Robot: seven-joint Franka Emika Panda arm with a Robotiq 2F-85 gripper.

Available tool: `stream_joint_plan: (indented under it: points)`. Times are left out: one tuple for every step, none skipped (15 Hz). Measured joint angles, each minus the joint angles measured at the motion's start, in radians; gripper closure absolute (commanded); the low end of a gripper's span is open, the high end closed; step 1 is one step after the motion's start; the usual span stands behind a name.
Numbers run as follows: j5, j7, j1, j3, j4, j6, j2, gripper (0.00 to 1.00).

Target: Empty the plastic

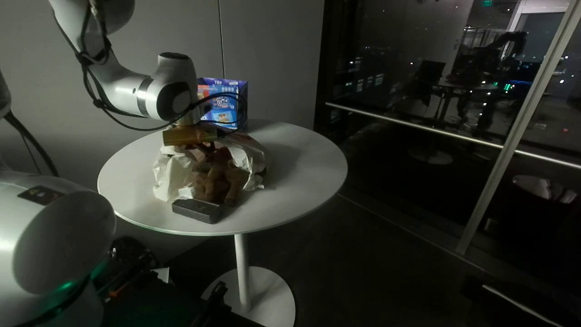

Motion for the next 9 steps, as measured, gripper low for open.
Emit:
stream_joint_plan:
  points:
    - [-0.043,-0.008,-0.011,-0.001,0.002,0.0,0.025,0.0]
    - [-0.083,-0.015,-0.022,-0.002,0.006,0.002,0.053,0.0]
    - [-0.133,-0.015,-0.032,-0.002,0.013,0.01,0.08,0.0]
    - [-0.197,-0.006,-0.039,-0.007,0.023,0.018,0.102,0.0]
    - [-0.284,0.021,-0.032,-0.031,0.032,0.031,0.114,0.0]
    - [-0.371,0.062,-0.016,-0.063,0.04,0.045,0.116,0.0]
    - [-0.455,0.111,-0.012,-0.078,0.049,0.053,0.111,0.0]
    - [-0.516,0.153,-0.013,-0.081,0.057,0.056,0.099,0.0]
    - [-0.557,0.186,-0.013,-0.081,0.064,0.059,0.081,0.0]
